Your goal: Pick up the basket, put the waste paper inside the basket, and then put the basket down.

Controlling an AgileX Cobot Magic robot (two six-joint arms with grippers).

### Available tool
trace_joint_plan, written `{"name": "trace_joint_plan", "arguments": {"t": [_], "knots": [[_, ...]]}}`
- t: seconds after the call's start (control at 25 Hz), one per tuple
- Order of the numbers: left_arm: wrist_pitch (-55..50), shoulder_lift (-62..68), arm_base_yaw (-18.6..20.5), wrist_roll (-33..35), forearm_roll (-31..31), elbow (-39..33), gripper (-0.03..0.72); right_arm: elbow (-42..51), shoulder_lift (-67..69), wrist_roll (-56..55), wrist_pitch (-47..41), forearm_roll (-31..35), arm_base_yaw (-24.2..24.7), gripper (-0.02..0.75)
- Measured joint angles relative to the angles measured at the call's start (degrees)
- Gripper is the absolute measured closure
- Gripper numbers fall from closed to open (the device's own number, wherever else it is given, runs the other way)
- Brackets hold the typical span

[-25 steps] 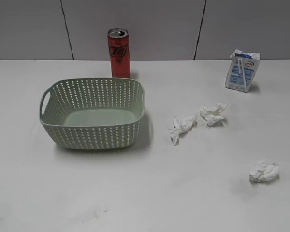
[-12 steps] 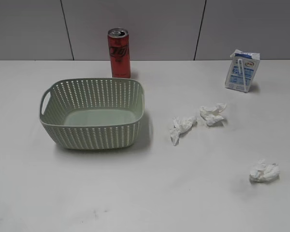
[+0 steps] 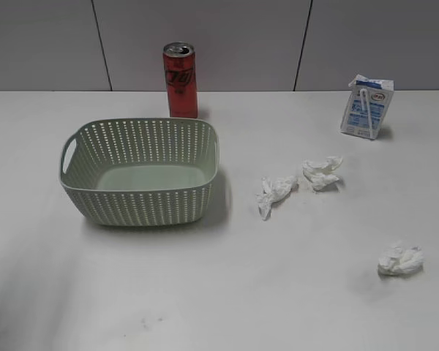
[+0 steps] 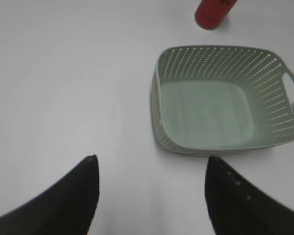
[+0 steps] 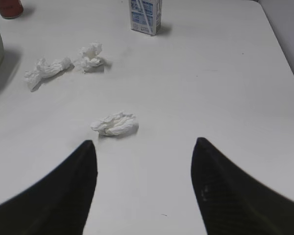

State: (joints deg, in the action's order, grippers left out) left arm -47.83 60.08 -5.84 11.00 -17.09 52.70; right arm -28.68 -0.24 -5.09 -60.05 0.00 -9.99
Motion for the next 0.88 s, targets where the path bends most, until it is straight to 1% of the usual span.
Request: {"name": "trace_joint_plan", "arguments": {"t": [0.08,0.16,0.36,0.44,0.52,0.68,0.76,0.88], "knots": [[-0.4,7.33,-2.65,-0.22,0.36,4.25,0.174,0.0,0.0,0.0,0.0,0.0,0.0,0.277],[-0.93,14.9,-5.15,-2.82,2.56,9.19,0.174,0.0,0.0,0.0,0.0,0.0,0.0,0.277],[-4.05,30.95,-10.87,-9.93,11.2,19.79,0.174,0.0,0.0,0.0,0.0,0.0,0.0,0.277],[-7.03,37.08,-12.4,-12.49,14.11,23.84,0.174,0.0,0.0,0.0,0.0,0.0,0.0,0.277],[-9.8,42.1,-13.03,-13.83,16.35,27.17,0.158,0.0,0.0,0.0,0.0,0.0,0.0,0.277],[-11.22,49.19,-13.09,-14.66,16.26,31.4,0.067,0.0,0.0,0.0,0.0,0.0,0.0,0.277],[-10.29,51.27,-13.15,-14.77,16.0,31.97,0.053,0.0,0.0,0.0,0.0,0.0,0.0,0.277],[-9.73,54.52,-13.13,-14.84,15.94,32.16,0.05,0.0,0.0,0.0,0.0,0.0,0.0,0.277]]}}
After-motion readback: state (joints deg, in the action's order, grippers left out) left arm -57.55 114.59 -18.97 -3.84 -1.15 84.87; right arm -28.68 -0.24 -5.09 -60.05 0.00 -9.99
